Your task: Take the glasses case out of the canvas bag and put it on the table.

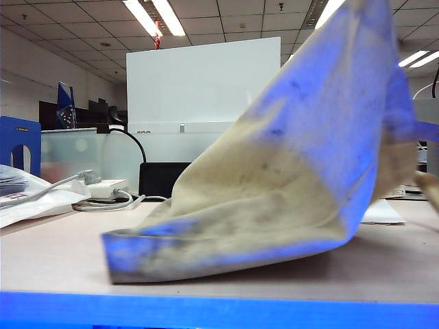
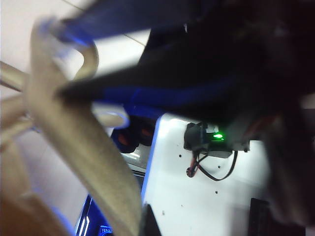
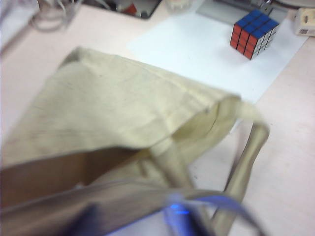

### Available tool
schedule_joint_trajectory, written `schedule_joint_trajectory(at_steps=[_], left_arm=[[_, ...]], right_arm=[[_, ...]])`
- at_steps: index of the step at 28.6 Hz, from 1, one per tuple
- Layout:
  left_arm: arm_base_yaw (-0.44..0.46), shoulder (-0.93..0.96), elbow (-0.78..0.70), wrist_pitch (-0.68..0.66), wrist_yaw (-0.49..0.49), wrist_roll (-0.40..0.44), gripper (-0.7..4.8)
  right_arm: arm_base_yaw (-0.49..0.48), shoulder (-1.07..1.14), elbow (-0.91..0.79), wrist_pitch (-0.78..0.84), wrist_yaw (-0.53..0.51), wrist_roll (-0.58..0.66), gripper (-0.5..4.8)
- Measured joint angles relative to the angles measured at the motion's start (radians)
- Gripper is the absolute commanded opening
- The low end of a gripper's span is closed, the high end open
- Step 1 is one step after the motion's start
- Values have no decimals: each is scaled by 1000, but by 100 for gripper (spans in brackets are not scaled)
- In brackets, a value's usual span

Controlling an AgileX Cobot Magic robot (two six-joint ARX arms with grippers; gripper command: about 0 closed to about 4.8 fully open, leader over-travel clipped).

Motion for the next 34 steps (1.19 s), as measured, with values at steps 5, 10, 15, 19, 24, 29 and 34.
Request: schedule_joint_trajectory(at_steps=[5,10,15,19,24,29,34], left_arm=[[13,-13,1,-5,-37,2,-6],[56,-13,6,-39,-96,14,-6],[22,-32,5,-67,-35,17,-6],[-5,-51,6,-69,-23,21,-6],[-30,-69,6,-90,-23,24,-6],[-27,-82,7,-132,-132,85,-6],[-4,-80,7,-69,-195,89,-3]], right_arm=[[82,9,0,-176,166,-102,479],[134,-76,3,-285,276,-175,479],[158,-40,2,-218,401,-242,479],[212,47,2,-186,432,-264,479],[272,130,1,-150,522,-272,-7],[296,86,0,-147,654,-275,-8],[295,-74,1,-118,618,-275,-8]])
